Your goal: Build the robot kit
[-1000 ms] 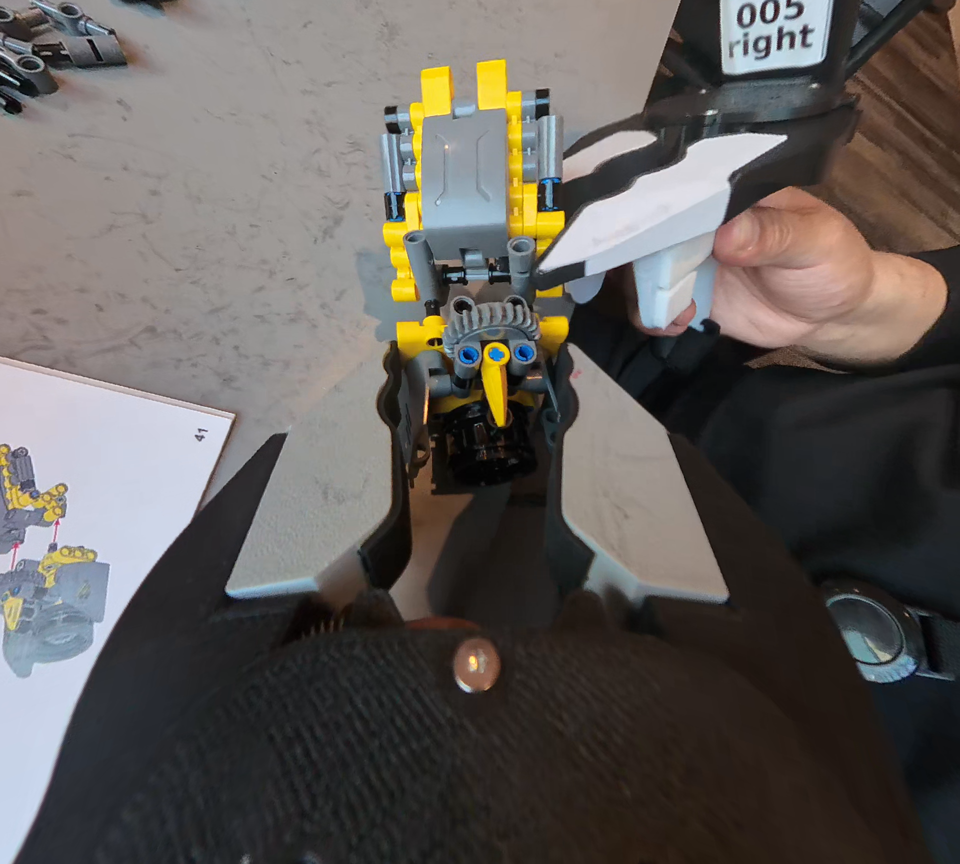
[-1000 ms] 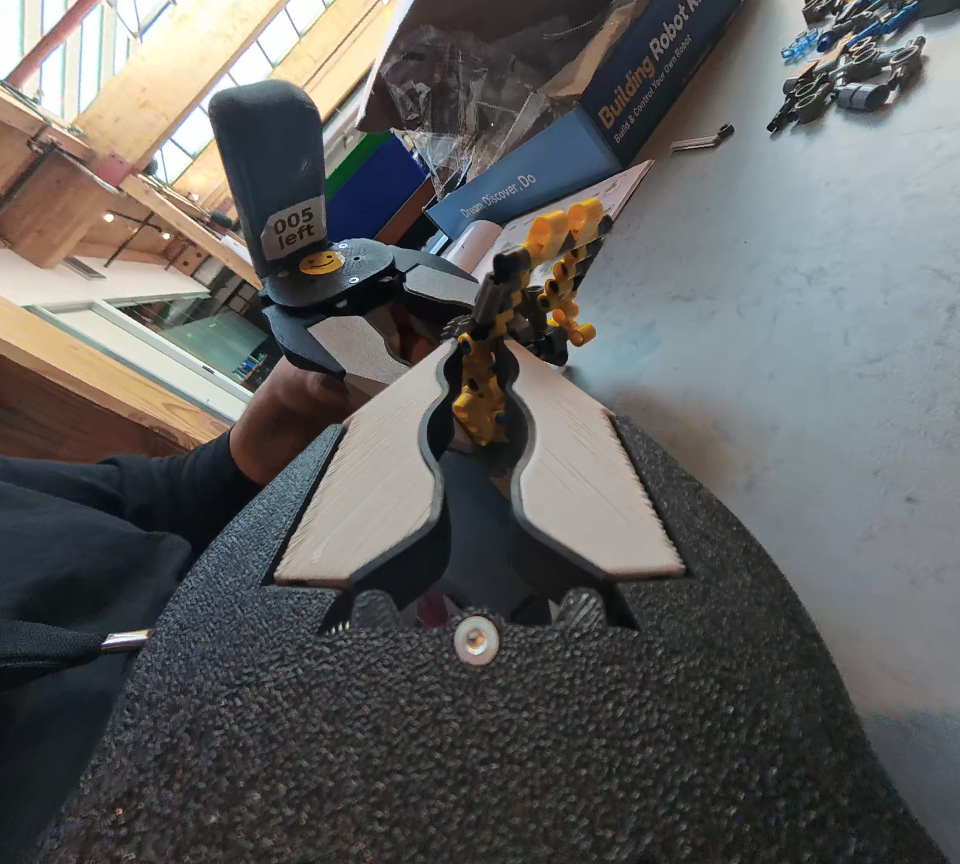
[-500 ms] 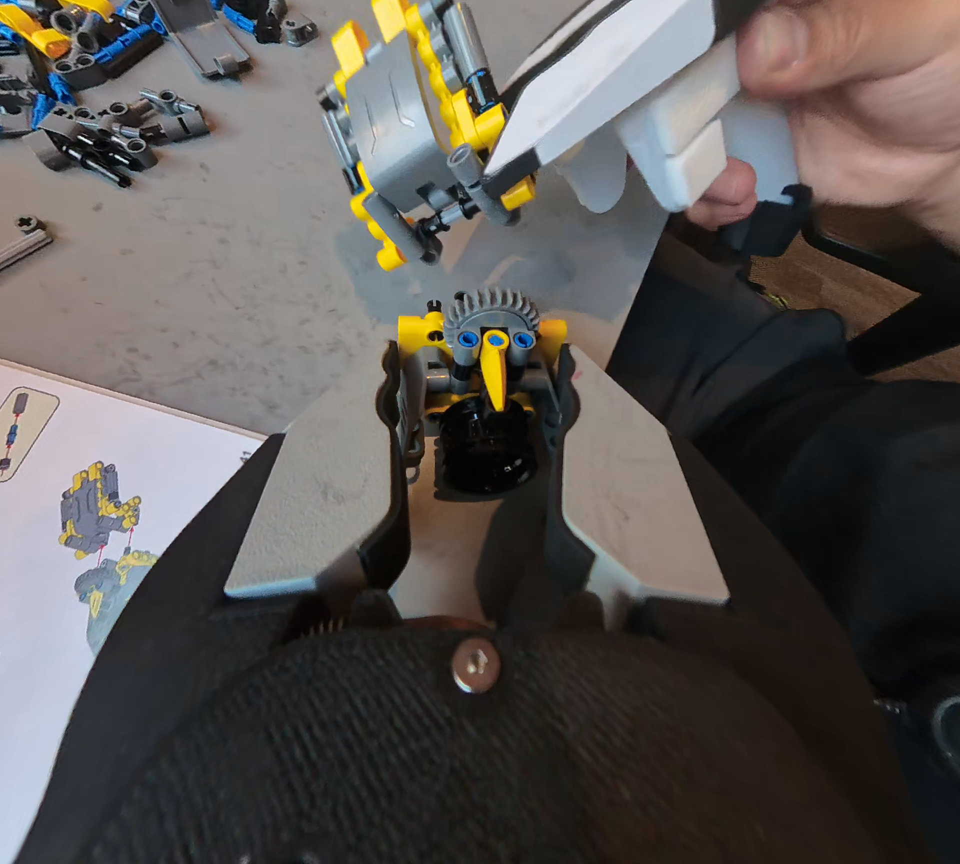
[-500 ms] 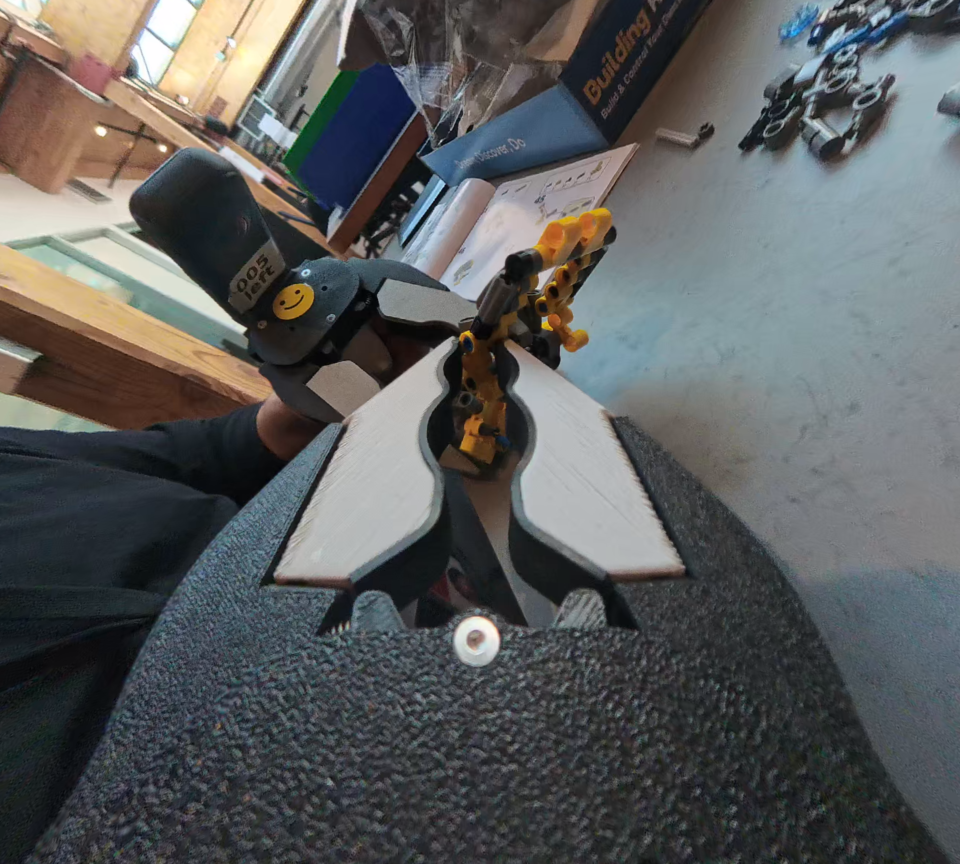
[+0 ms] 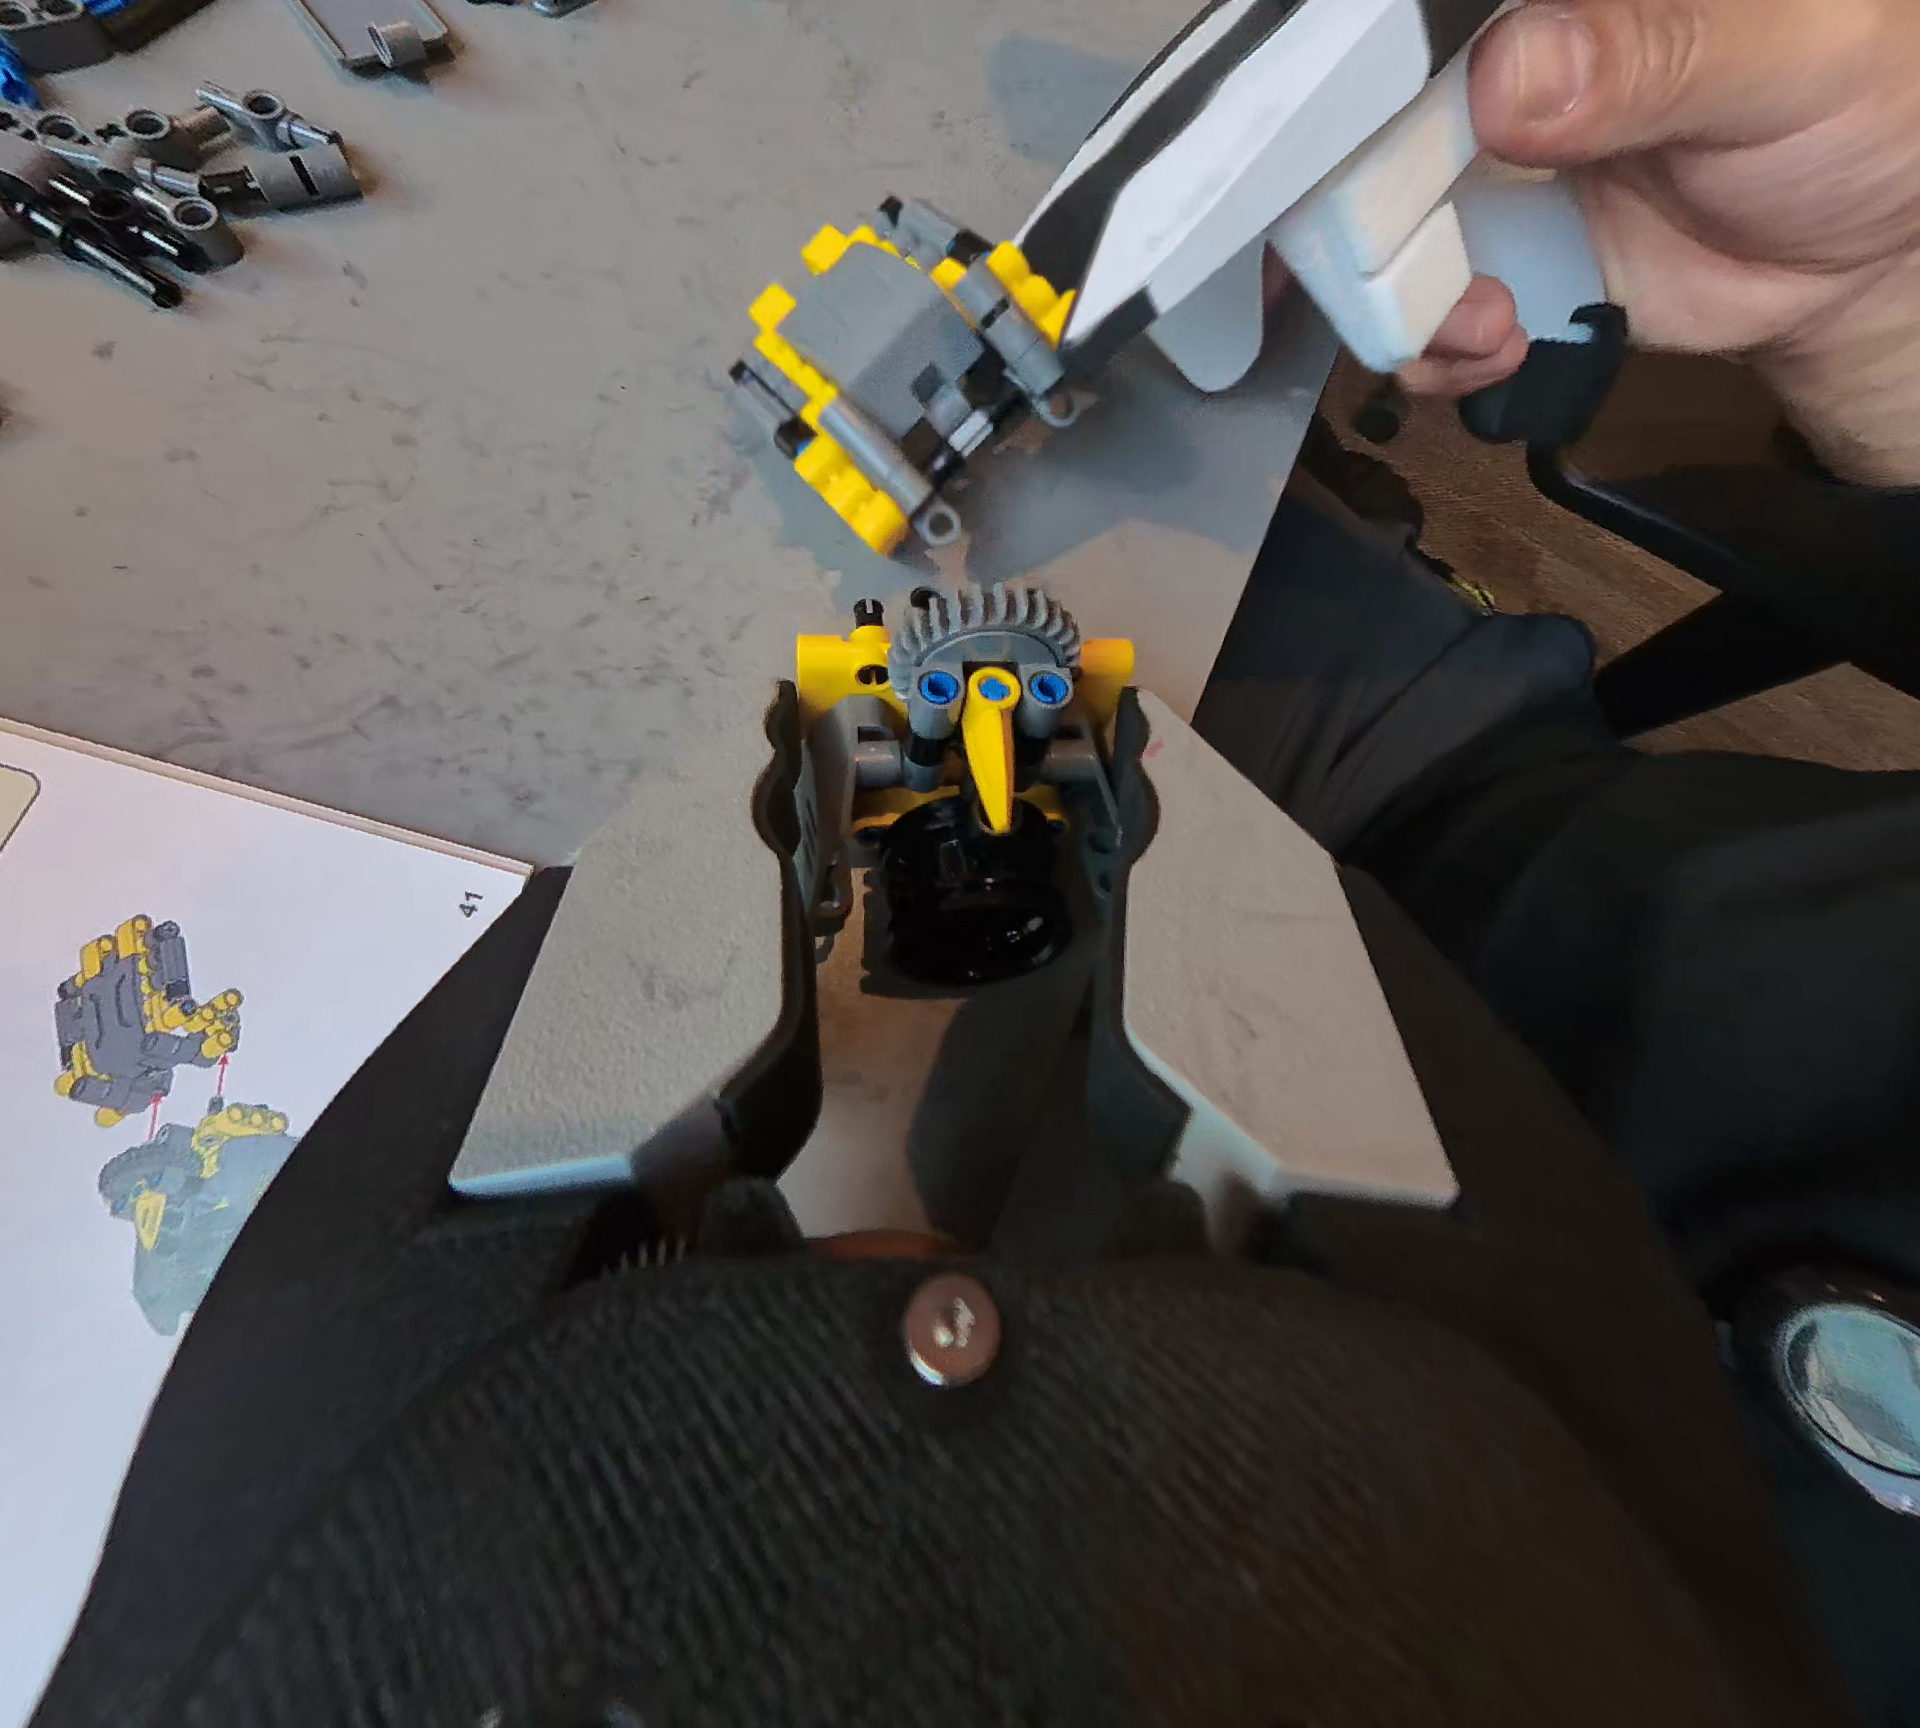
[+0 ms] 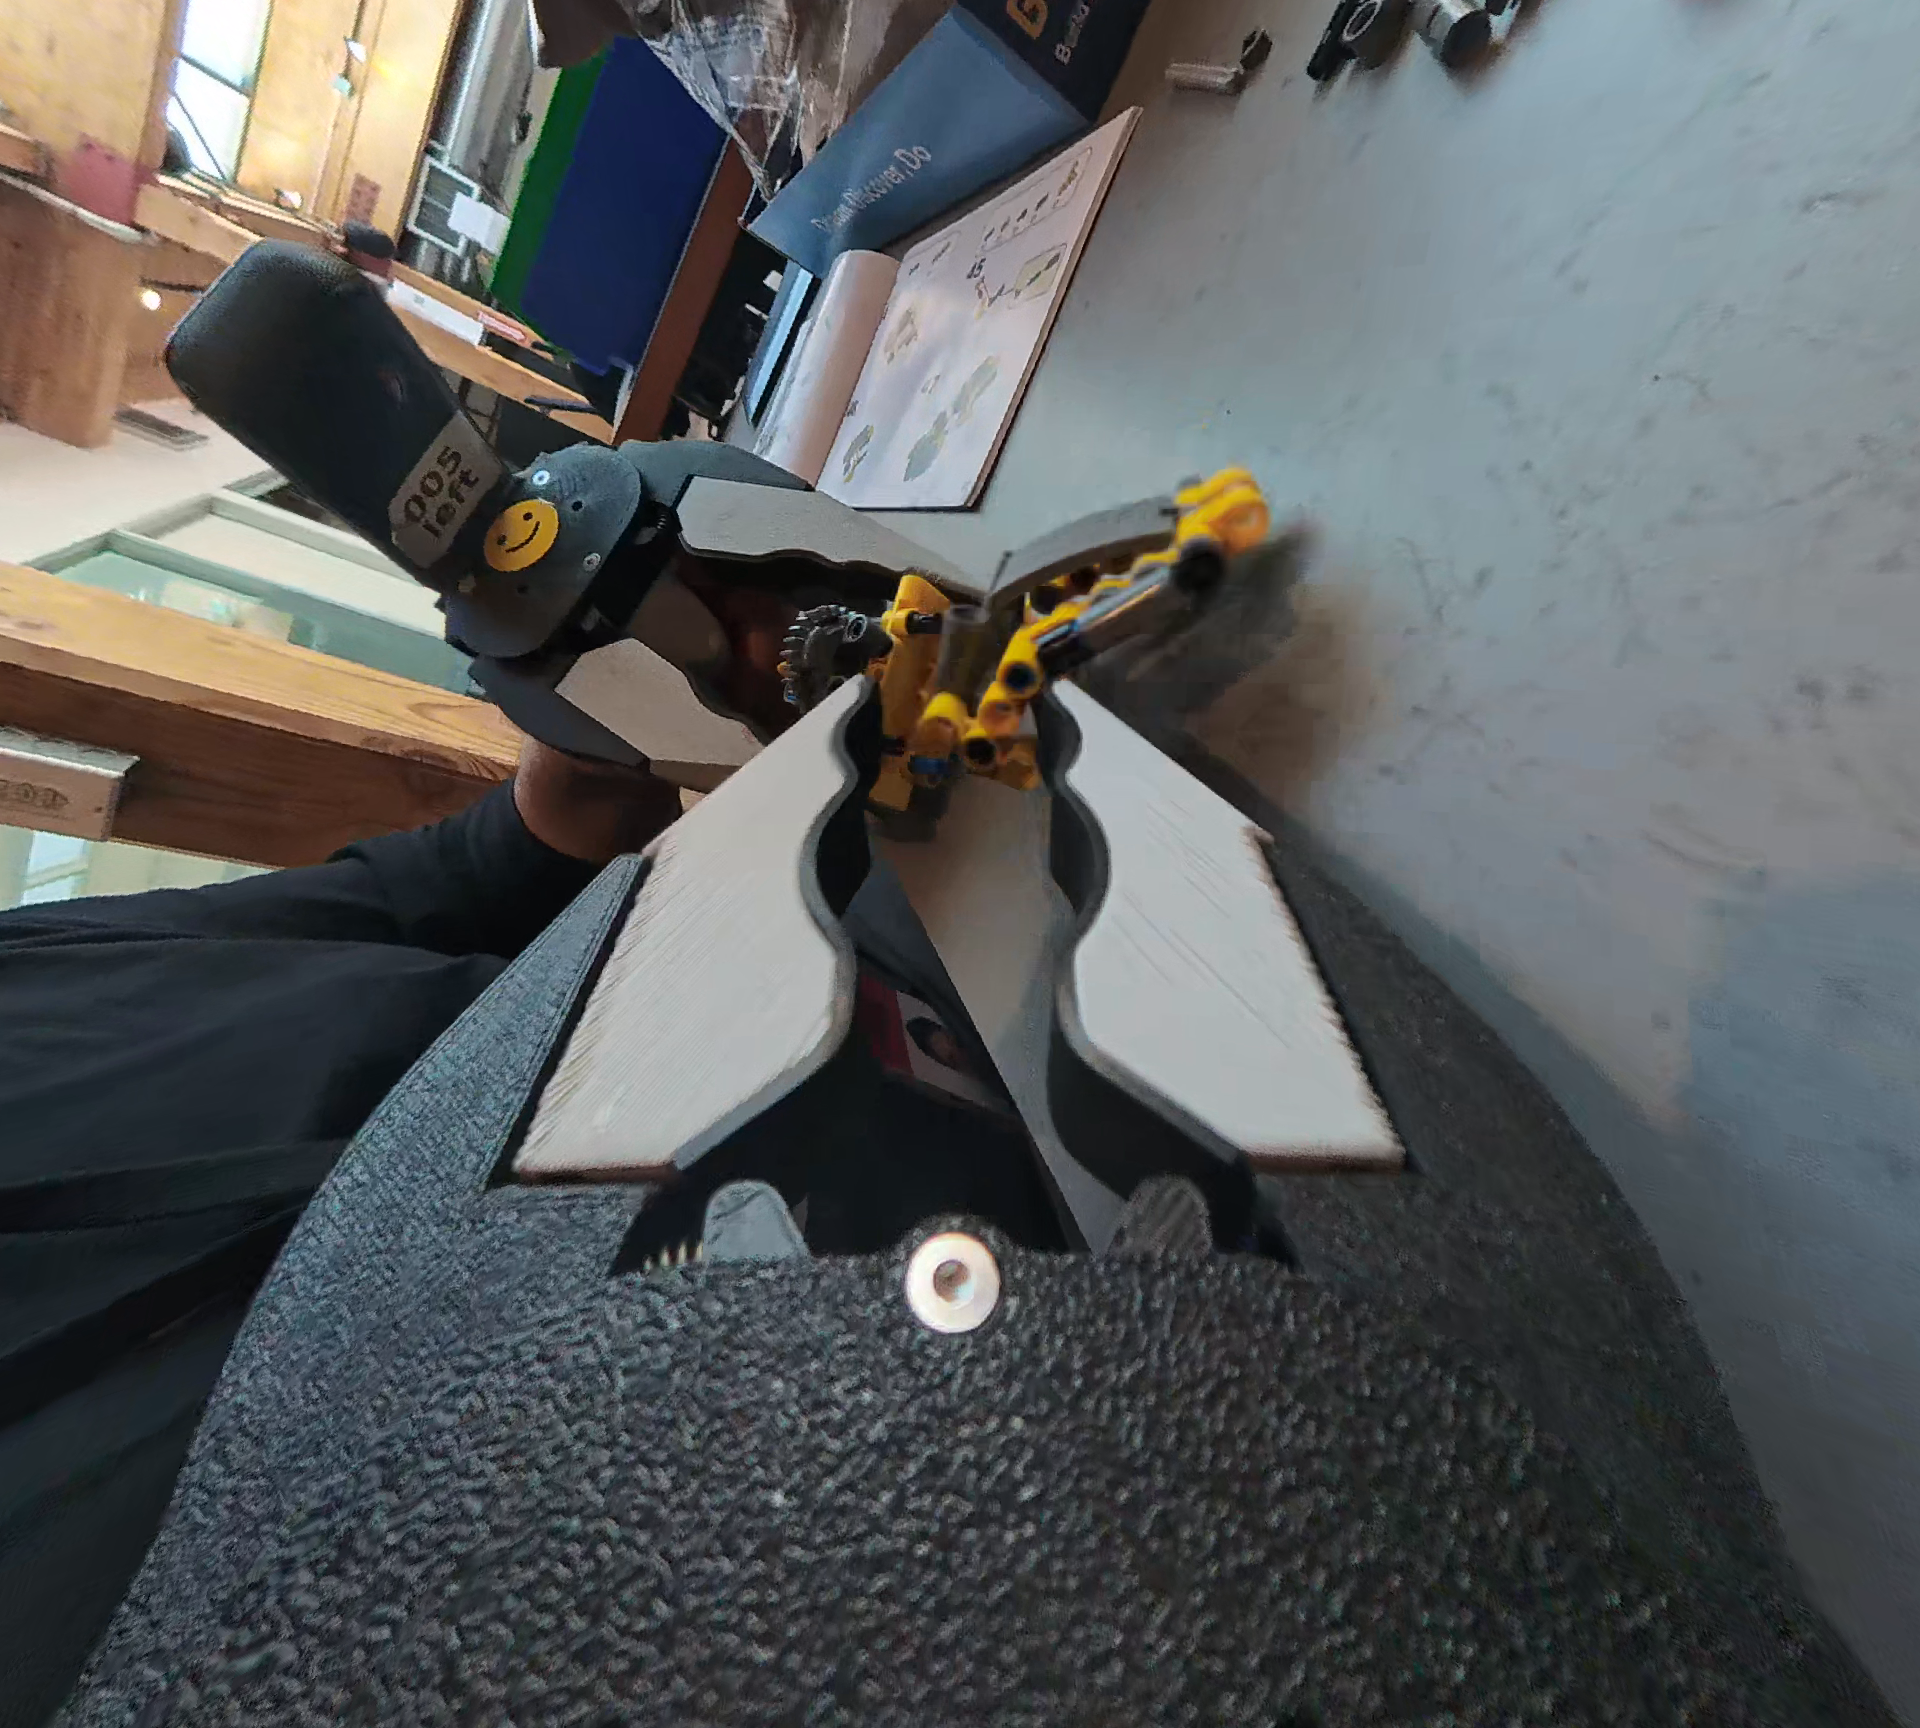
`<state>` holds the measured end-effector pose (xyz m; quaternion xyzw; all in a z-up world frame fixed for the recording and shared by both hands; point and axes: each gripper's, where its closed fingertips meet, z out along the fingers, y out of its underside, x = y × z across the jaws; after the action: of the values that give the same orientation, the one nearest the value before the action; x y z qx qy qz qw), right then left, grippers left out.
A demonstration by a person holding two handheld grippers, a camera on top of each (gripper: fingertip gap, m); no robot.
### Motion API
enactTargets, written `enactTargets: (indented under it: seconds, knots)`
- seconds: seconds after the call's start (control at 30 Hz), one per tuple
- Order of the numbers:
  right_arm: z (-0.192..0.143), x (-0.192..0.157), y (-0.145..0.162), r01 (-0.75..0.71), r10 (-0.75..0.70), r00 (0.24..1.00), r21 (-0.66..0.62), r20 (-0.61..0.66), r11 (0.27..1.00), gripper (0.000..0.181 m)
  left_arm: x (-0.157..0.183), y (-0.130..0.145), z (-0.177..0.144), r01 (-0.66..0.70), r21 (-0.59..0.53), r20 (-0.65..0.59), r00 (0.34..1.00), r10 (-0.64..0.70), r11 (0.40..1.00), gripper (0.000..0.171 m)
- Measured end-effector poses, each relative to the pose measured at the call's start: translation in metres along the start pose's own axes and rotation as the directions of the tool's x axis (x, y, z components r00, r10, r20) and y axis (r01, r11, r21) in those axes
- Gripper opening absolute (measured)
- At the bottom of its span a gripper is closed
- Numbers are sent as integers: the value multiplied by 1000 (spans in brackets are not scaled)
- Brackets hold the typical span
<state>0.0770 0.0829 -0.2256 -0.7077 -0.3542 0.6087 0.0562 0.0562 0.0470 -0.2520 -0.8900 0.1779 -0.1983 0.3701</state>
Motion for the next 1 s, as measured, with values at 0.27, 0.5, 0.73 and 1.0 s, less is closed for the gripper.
enactTargets:
  seconds: [0.27,0.5,0.73,1.0]
  knots:
    - [-29,17,6,169,-193,945,-111,-262,979,35,1,0,0,7,-17,-17,1000,-8,1000,57]
    - [-58,11,-1,522,-534,712,-166,-456,837,40,6,-5,-5,152,-22,-161,975,-154,988,57]
    - [-10,-56,38,910,-973,137,-364,-186,198,41,44,-11,-15,247,-233,-483,810,-333,940,58]
    - [12,-69,37,936,-977,-17,-347,-212,59,49,56,-23,-16,308,-346,-537,710,-456,886,58]
